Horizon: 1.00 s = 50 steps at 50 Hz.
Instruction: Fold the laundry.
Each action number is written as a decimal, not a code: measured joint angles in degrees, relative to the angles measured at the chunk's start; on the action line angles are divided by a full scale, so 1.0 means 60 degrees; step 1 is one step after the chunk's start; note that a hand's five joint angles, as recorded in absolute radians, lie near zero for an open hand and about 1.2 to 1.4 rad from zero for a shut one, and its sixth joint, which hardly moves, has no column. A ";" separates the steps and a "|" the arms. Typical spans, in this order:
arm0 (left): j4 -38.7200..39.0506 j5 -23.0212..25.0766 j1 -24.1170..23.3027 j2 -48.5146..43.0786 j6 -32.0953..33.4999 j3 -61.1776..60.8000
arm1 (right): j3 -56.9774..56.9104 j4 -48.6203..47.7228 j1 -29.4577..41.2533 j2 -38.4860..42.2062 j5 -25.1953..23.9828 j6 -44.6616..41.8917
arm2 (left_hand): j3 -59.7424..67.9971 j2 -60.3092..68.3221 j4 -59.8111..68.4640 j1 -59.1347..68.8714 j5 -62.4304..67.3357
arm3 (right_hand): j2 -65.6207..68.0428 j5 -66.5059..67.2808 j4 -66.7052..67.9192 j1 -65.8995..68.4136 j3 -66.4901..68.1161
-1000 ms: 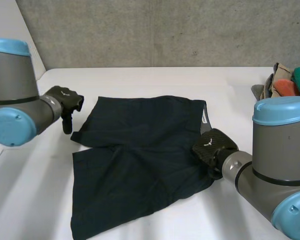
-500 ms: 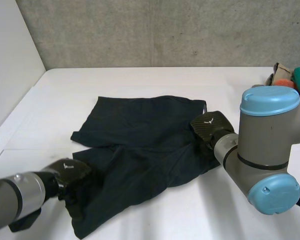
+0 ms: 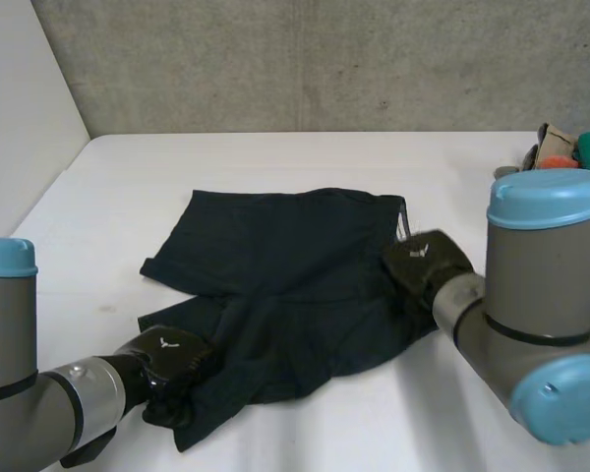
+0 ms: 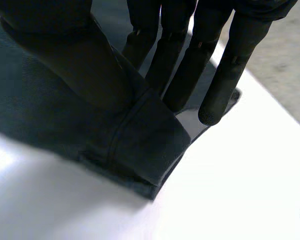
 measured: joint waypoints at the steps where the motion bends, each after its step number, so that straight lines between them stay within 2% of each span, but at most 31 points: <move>1: -0.0008 0.0003 0.0004 0.0063 0.0079 0.0009 | 0.0210 0.0345 -0.0005 -0.0191 -0.0162 -0.0525 | 0.0000 -0.0001 0.0000 0.0001 -0.0001 | 0.0000 0.0002 -0.0001 0.0000 0.0000; 3: -0.0062 0.0010 0.0007 0.0142 0.0224 0.0018 | 0.0494 0.0759 -0.0028 -0.0424 -0.0340 -0.1187 | 0.0000 0.0000 0.0000 0.0001 -0.0001 | 0.0000 0.0003 0.0000 0.0001 0.0000; 6: -0.0540 0.0080 0.0007 0.0304 0.0921 0.0000 | 0.1503 0.1921 -0.0232 -0.1127 -0.0816 -0.3322 | 0.0000 0.0000 0.0000 0.0001 -0.0001 | 0.0000 0.0002 -0.0001 0.0000 0.0000; 7: -0.0600 0.0090 0.0009 0.0315 0.0999 -0.0002 | 0.1600 0.2012 -0.0259 -0.1198 -0.0855 -0.3531 | 0.0000 0.0000 0.0000 0.0001 -0.0001 | 0.0000 0.0002 0.0000 0.0000 0.0000; 8: -0.0980 0.0165 0.0025 0.0365 0.1481 -0.0009 | 0.2158 0.2457 -0.0428 -0.1622 -0.1079 -0.4685 | 0.0000 0.0000 0.0000 0.0002 0.0000 | 0.0002 0.0003 0.0000 0.0000 0.0001; 12: -0.1718 0.0388 0.0091 0.0378 0.2384 0.0112 | 0.2765 0.2498 -0.0666 -0.2167 -0.1332 -0.5702 | 0.0000 0.0001 0.0002 0.0001 -0.0001 | 0.0002 0.0003 0.0000 0.0001 0.0005; 17: -0.1971 0.0477 0.0043 0.0112 0.2638 0.0812 | 0.2477 0.1484 -0.0718 -0.1936 -0.1312 -0.4679 | 0.0000 0.0002 0.0020 0.0002 -0.0001 | 0.0002 0.0001 0.0002 0.0001 0.0005; 24: -0.1454 0.0080 -0.0093 -0.0839 0.1964 0.3024 | 0.1182 0.0001 -0.0826 -0.0773 -0.0719 -0.2680 | 0.0002 0.0008 0.0037 0.0002 0.0000 | 0.0002 0.0057 0.0001 0.0000 0.0005; 30: -0.0733 -0.0175 -0.0199 -0.1923 0.1440 0.5023 | 0.0293 -0.1026 -0.0951 -0.0047 -0.0180 -0.1852 | 0.0011 0.0014 0.0039 0.0002 0.0000 | 0.0002 0.0060 0.0002 0.0001 0.0009; 37: -0.0266 -0.1074 -0.0483 -0.4614 0.0956 0.8944 | -0.1117 -0.2998 -0.0931 0.1276 0.0378 -0.1019 | 0.0017 0.0021 0.0041 0.0002 -0.0014 | 0.0002 0.0062 0.0002 0.0002 0.0015; 47: -0.2178 -0.3007 -0.0812 -0.8758 0.0631 1.4777 | -0.3159 -0.5565 -0.0594 0.3935 0.1225 -0.1451 | 0.0025 0.0027 0.0046 0.0002 0.0000 | 0.0002 0.0062 0.0003 -0.0005 0.0020; 48: -0.2290 -0.3086 -0.0829 -0.8970 0.0584 1.5107 | -0.3293 -0.5723 -0.0578 0.4109 0.1302 -0.1543 | -0.0291 -0.0284 -0.0274 -0.0359 -0.0304 | -0.0020 0.0037 -0.0018 -0.0087 -0.0002; 50: -0.2504 -0.3183 -0.0880 -0.9409 0.0391 1.5821 | -0.3622 -0.6092 -0.0545 0.4530 0.1503 -0.1760 | -0.3582 -0.3622 -0.3614 -0.4080 -0.3575 | -0.3710 -0.3413 -0.3363 -0.3616 -0.3603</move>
